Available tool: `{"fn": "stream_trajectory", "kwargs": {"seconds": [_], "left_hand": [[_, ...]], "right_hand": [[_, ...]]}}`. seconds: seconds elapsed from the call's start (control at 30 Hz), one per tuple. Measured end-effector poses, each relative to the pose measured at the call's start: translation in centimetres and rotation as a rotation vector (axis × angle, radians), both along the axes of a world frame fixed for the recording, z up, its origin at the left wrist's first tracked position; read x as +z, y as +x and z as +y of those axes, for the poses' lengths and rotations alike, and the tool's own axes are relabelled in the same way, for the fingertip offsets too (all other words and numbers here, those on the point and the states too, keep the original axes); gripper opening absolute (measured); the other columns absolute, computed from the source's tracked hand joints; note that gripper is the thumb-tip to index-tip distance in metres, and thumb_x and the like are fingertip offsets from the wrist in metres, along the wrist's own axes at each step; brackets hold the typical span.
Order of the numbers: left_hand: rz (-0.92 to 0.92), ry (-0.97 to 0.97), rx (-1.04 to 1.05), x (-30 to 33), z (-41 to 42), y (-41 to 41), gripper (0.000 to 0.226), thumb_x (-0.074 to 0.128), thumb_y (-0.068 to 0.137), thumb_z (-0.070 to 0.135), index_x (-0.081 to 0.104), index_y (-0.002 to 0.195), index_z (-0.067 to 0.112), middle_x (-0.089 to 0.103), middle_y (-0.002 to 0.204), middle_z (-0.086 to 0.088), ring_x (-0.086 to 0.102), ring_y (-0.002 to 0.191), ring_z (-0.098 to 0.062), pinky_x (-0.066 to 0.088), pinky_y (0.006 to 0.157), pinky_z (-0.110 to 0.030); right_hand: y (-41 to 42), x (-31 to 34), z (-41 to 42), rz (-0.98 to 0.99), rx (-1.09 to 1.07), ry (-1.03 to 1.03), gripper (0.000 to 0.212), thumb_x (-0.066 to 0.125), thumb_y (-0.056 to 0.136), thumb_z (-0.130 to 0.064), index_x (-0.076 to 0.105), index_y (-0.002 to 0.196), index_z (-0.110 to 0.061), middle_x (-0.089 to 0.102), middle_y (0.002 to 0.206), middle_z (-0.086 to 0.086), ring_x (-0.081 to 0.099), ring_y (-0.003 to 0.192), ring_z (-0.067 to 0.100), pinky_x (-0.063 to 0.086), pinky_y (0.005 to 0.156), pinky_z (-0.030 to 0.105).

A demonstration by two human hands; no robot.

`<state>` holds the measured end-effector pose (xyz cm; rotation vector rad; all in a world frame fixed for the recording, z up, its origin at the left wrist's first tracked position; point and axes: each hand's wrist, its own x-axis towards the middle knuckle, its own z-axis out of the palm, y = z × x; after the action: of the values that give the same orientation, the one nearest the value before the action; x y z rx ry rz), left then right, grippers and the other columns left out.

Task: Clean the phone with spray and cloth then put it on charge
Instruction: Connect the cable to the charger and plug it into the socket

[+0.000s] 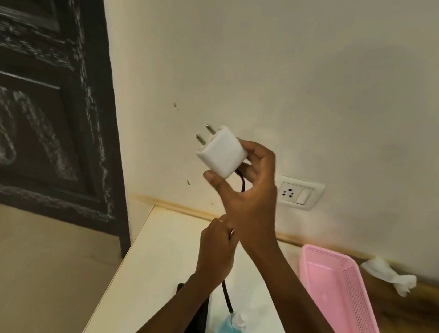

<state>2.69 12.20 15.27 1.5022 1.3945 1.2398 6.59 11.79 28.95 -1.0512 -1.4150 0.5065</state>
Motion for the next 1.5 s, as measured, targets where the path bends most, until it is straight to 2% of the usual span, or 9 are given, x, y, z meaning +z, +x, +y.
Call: {"fn": "stream_trajectory", "kwargs": {"seconds": [0.07,0.13,0.3,0.47,0.6,0.67,0.8,1.17,1.5], "left_hand": [[0.004,0.036,-0.026,-0.2,0.0,-0.5,0.020,0.052,0.097,0.021,0.062,0.085,0.034,0.067,0.080,0.013,0.066,0.083,-0.016,0.050,0.075,-0.028],[-0.013,-0.011,-0.052,-0.9,-0.1,-1.4,0.027,0.051,0.097,0.025,0.060,0.080,0.044,0.068,0.076,0.020,0.065,0.075,-0.003,0.050,0.069,-0.022],[-0.028,-0.028,-0.058,-2.4,0.0,-2.8,0.026,0.052,0.097,0.020,0.064,0.076,0.029,0.068,0.072,0.014,0.061,0.061,-0.007,0.050,0.065,-0.024],[0.021,0.018,-0.057,-3.3,0.0,-4.3,0.027,0.056,0.093,0.031,0.058,0.066,0.028,0.057,0.057,0.013,0.048,0.050,-0.004,0.037,0.052,-0.015],[0.059,-0.027,-0.081,-4.9,-0.9,-5.5,0.018,0.059,0.090,0.036,0.064,0.074,0.029,0.052,0.052,0.013,0.039,0.049,-0.007,0.034,0.052,-0.019],[0.056,-0.053,-0.084,-5.5,-1.4,-5.9,0.020,0.059,0.091,0.033,0.066,0.072,0.032,0.051,0.051,0.015,0.038,0.049,-0.007,0.032,0.052,-0.018],[0.078,-0.086,-0.076,-5.9,-2.0,-6.3,0.023,0.058,0.092,0.027,0.069,0.073,0.033,0.055,0.053,0.016,0.042,0.048,-0.006,0.034,0.051,-0.015],[0.045,-0.127,-0.064,-6.9,-2.8,-6.1,0.022,0.059,0.092,0.024,0.070,0.076,0.035,0.062,0.059,0.018,0.047,0.050,-0.005,0.038,0.052,-0.015],[0.025,-0.138,-0.058,-7.4,-2.8,-6.2,0.025,0.057,0.093,0.024,0.070,0.076,0.037,0.066,0.064,0.011,0.042,0.049,-0.007,0.038,0.053,-0.026]], "right_hand": [[1.1,0.8,0.0,0.050,-0.063,0.065,0.064,0.083,0.067,-0.016,0.043,0.118,-0.017,0.056,0.118,-0.005,0.063,0.097,0.005,0.052,0.078,0.018],[2.5,1.4,0.2,0.111,-0.143,0.121,0.063,0.082,0.068,-0.017,0.042,0.117,-0.017,0.056,0.119,-0.004,0.064,0.097,0.010,0.053,0.077,0.019],[6.8,1.0,1.4,0.267,-0.346,0.122,0.059,0.082,0.069,-0.017,0.040,0.111,-0.022,0.057,0.120,0.007,0.067,0.097,0.017,0.055,0.083,0.033],[10.7,-3.5,2.3,0.262,-0.575,-0.010,0.057,0.084,0.064,-0.026,0.045,0.105,-0.022,0.062,0.105,-0.002,0.066,0.085,0.002,0.049,0.069,0.007],[12.2,-8.3,2.8,0.226,-0.685,-0.203,0.060,0.086,0.061,-0.029,0.049,0.106,-0.014,0.061,0.094,-0.006,0.062,0.080,0.010,0.040,0.057,-0.001],[12.3,-10.3,3.1,0.195,-0.720,-0.288,0.061,0.086,0.060,-0.027,0.049,0.106,-0.010,0.063,0.094,0.000,0.060,0.076,0.012,0.038,0.055,0.003],[12.2,-12.6,3.8,0.126,-0.749,-0.408,0.063,0.086,0.059,-0.028,0.050,0.106,-0.007,0.067,0.097,0.007,0.056,0.073,0.013,0.041,0.065,0.020],[12.0,-13.5,5.7,0.096,-0.767,-0.485,0.065,0.086,0.058,-0.031,0.048,0.105,-0.006,0.068,0.093,0.010,0.056,0.074,0.018,0.039,0.064,0.023],[11.5,-13.0,6.4,0.035,-0.814,-0.519,0.069,0.086,0.056,-0.034,0.047,0.107,-0.007,0.065,0.099,0.011,0.061,0.089,0.029,0.041,0.066,0.027]]}}
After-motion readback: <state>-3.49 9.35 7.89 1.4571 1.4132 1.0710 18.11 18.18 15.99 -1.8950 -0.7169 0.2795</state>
